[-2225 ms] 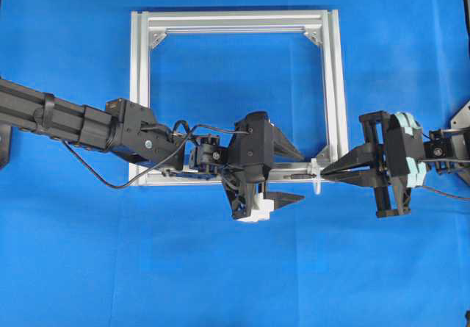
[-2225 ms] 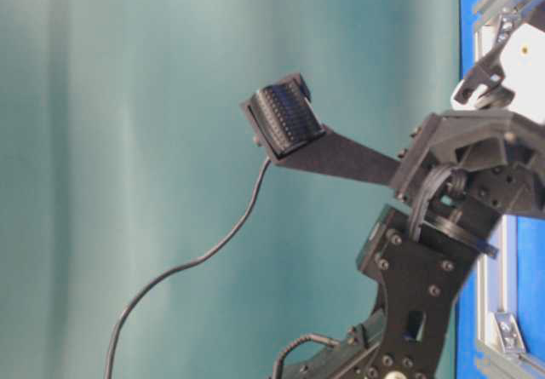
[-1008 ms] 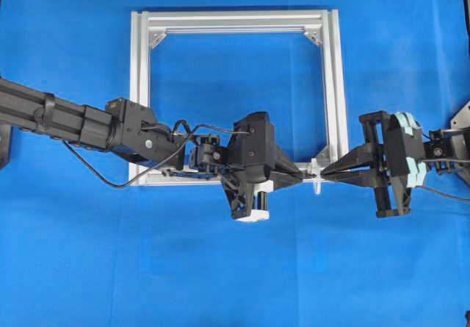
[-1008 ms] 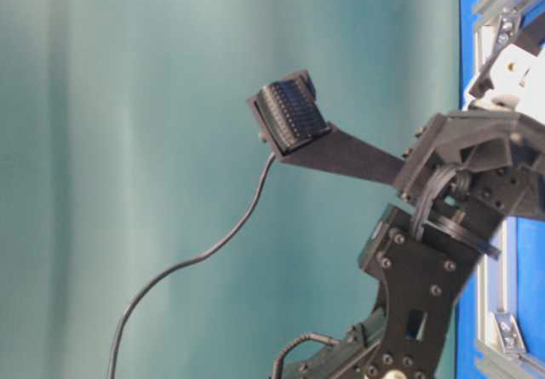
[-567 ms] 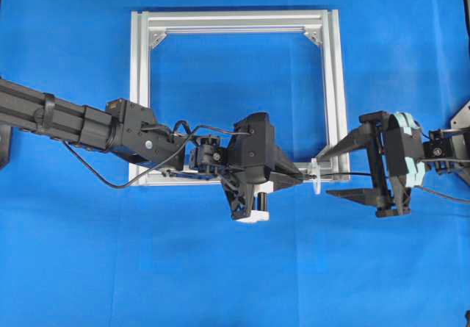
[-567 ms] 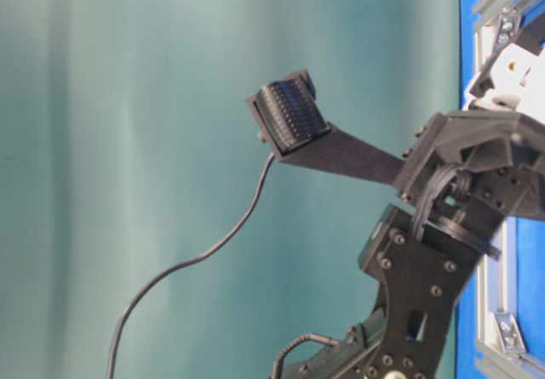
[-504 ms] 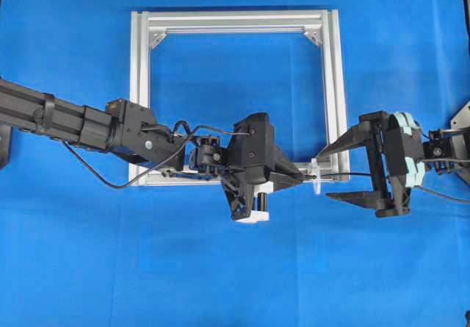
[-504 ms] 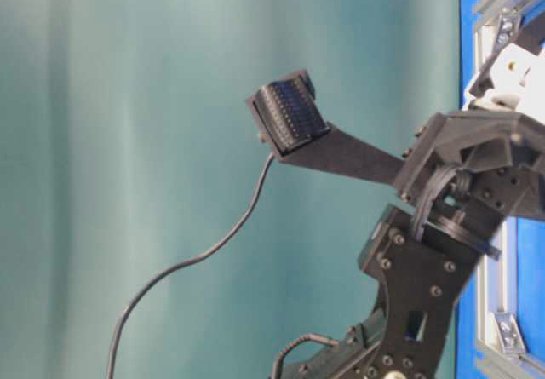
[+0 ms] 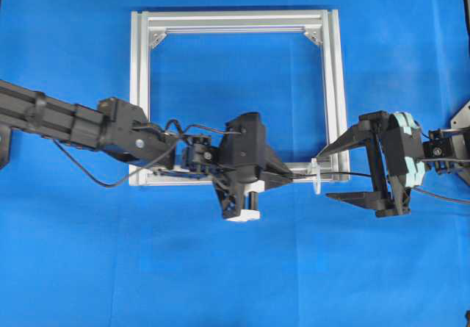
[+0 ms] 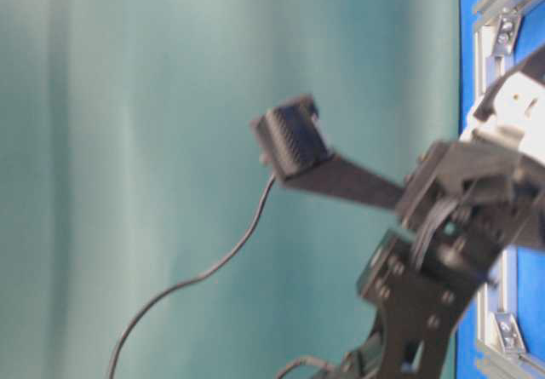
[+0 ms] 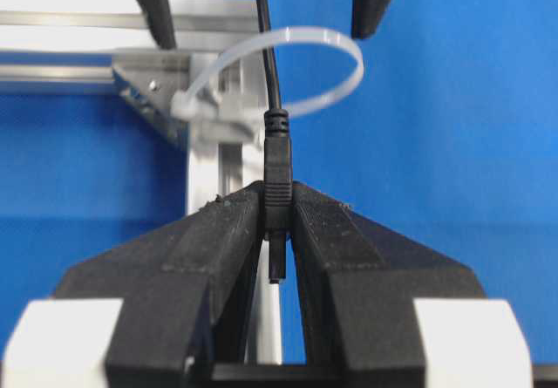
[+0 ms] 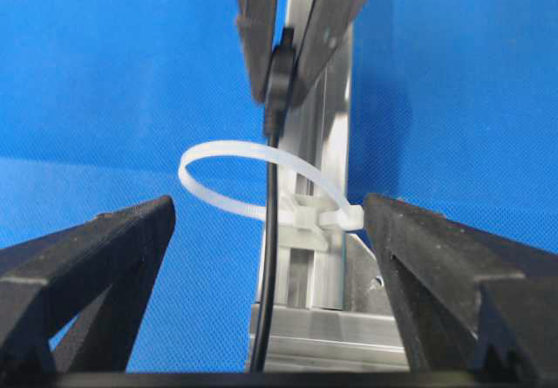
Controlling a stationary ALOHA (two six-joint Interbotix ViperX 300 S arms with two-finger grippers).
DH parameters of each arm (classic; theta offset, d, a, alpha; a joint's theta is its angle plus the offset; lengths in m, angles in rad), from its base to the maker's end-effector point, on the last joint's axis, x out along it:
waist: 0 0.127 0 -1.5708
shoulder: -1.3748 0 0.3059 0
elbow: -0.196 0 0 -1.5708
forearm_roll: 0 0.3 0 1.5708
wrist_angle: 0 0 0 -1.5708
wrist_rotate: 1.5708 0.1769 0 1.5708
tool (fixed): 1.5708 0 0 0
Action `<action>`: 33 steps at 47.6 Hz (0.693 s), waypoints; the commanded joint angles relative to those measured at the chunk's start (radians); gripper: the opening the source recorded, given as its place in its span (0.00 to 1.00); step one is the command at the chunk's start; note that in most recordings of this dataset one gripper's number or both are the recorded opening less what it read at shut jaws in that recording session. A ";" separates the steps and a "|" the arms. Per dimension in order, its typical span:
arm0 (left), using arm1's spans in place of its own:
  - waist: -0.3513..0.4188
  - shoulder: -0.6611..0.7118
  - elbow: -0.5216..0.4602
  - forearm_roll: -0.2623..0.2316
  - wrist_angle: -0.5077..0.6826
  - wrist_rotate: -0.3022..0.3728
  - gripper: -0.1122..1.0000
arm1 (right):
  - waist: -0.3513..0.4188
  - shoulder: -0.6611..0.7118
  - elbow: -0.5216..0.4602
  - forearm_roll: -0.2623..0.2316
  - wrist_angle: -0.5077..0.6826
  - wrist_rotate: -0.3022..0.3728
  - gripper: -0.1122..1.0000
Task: Insert the wire through the string loop located on the right side.
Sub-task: 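Pull the cable through the loop leftward with the left gripper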
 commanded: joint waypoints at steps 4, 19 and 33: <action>-0.008 -0.103 0.080 0.003 -0.009 -0.002 0.17 | -0.002 -0.005 -0.015 0.000 -0.005 -0.002 0.96; -0.032 -0.262 0.327 0.003 -0.101 -0.005 0.17 | 0.000 -0.005 -0.017 0.000 0.006 -0.002 0.96; -0.063 -0.388 0.568 0.002 -0.213 -0.011 0.17 | 0.000 -0.005 -0.025 0.002 0.040 0.003 0.96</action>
